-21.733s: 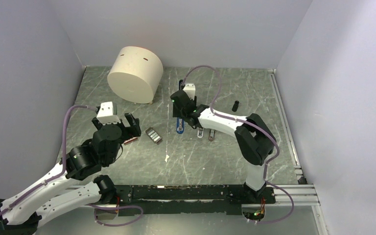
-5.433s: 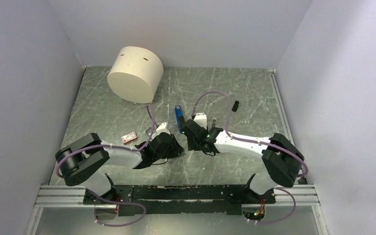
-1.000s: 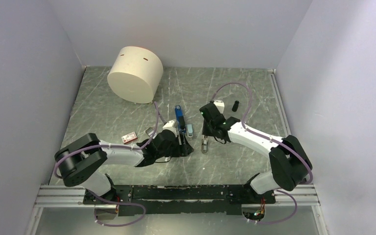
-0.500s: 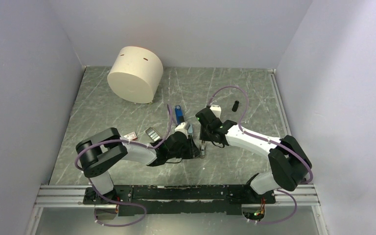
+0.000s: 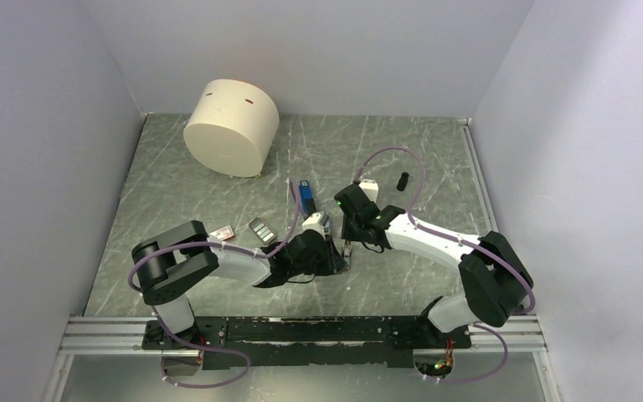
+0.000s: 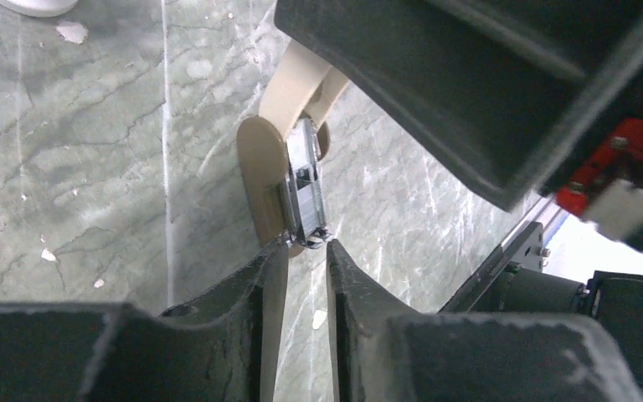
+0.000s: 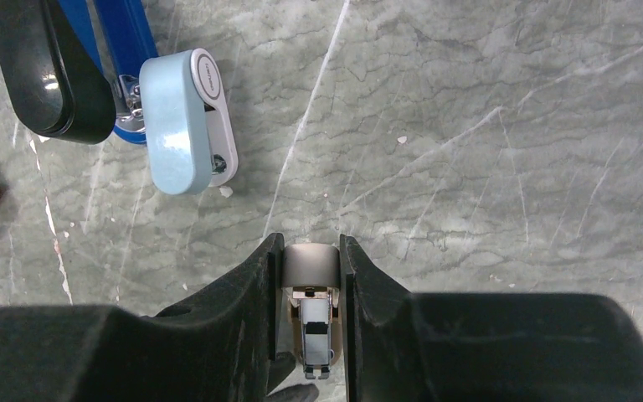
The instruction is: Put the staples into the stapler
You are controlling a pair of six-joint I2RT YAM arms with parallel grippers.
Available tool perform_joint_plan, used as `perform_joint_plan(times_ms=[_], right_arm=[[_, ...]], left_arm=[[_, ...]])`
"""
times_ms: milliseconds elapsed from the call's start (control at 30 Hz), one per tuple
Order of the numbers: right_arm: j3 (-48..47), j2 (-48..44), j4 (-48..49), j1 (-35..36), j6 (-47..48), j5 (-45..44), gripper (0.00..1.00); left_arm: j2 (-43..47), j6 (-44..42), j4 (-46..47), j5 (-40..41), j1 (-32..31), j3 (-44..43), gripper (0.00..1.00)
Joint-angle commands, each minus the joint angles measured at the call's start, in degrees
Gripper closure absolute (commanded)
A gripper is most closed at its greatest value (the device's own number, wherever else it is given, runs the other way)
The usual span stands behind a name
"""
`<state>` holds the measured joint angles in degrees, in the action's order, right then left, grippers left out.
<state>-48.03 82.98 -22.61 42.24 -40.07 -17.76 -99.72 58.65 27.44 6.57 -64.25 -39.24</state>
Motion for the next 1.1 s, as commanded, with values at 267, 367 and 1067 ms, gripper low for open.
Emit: perform_joint_plan(times_ms=[267, 367, 1067], right_arm=[[-0.5, 0.2, -0.3, 0.3, -0.4, -1.7, 0.80], [-0.4, 0.1, -0.2, 0.3, -0.4, -1.8, 0.80], [-0.6, 0.0, 0.2, 0.4, -0.1, -1.1, 0.80]], left_arm=[[6.6, -2.3, 0.9, 4.1, -0.8, 3.4, 0.71], [5.7, -2.7, -0.5, 4.2, -0.7, 2.8, 0.81], [-2.1, -4.1, 0.1, -0.4, -0.7, -0.8, 0.78]])
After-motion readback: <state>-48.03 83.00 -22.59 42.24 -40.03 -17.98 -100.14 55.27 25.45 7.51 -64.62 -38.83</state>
